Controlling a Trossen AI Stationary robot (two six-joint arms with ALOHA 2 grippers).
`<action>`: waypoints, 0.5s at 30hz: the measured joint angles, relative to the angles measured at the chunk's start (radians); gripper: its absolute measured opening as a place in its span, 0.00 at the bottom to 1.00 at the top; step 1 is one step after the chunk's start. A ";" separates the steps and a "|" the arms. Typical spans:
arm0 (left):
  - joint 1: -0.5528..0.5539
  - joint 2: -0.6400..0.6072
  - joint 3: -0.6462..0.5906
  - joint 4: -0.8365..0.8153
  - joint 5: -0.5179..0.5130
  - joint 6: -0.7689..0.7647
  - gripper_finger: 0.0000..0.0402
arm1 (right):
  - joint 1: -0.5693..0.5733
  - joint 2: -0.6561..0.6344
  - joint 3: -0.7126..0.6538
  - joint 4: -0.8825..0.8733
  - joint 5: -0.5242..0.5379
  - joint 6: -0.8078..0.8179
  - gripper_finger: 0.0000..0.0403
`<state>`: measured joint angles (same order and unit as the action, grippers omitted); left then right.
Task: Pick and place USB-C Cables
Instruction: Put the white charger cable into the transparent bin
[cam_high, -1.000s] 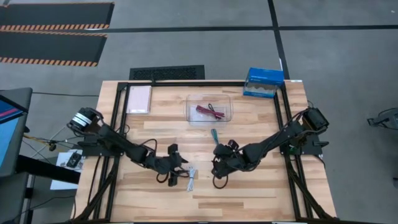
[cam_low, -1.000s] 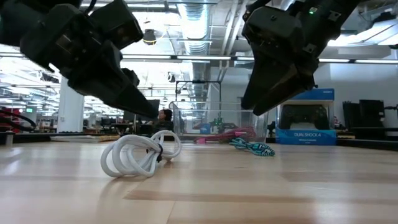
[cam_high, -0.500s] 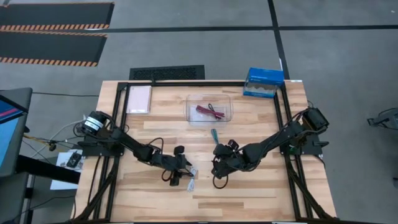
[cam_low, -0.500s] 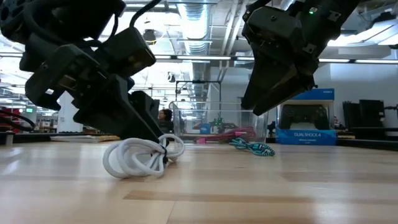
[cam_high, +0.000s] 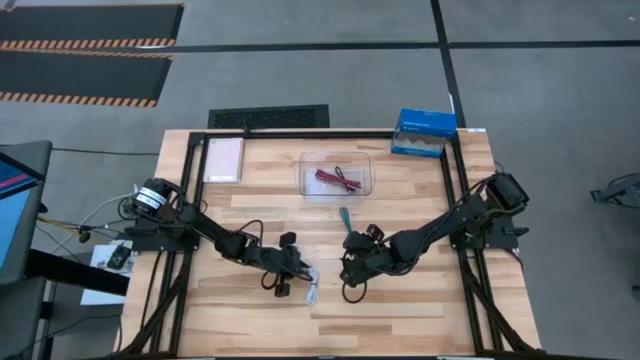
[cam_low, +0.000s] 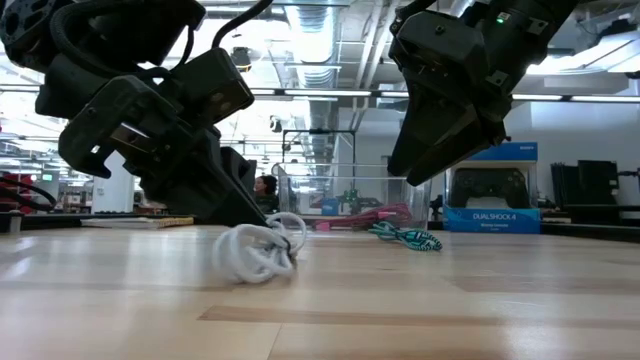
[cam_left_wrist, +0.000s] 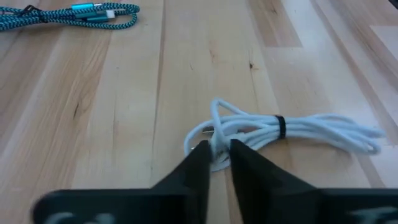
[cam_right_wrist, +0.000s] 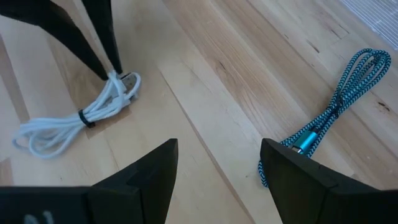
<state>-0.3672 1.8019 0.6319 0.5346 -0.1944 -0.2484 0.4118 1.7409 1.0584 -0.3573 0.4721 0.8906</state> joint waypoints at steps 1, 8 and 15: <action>0.000 0.000 0.000 0.000 0.000 0.000 0.06 | 0.000 0.000 0.000 0.000 0.000 0.000 0.63; 0.000 0.000 0.000 -0.006 -0.083 -0.058 0.01 | 0.000 0.000 0.000 0.000 0.000 0.000 0.63; 0.004 -0.001 0.000 -0.006 -0.161 -0.101 0.00 | 0.000 0.000 0.000 0.000 -0.002 0.002 0.63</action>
<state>-0.3635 1.8008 0.6315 0.5282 -0.3552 -0.3499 0.4118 1.7409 1.0584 -0.3573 0.4706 0.8921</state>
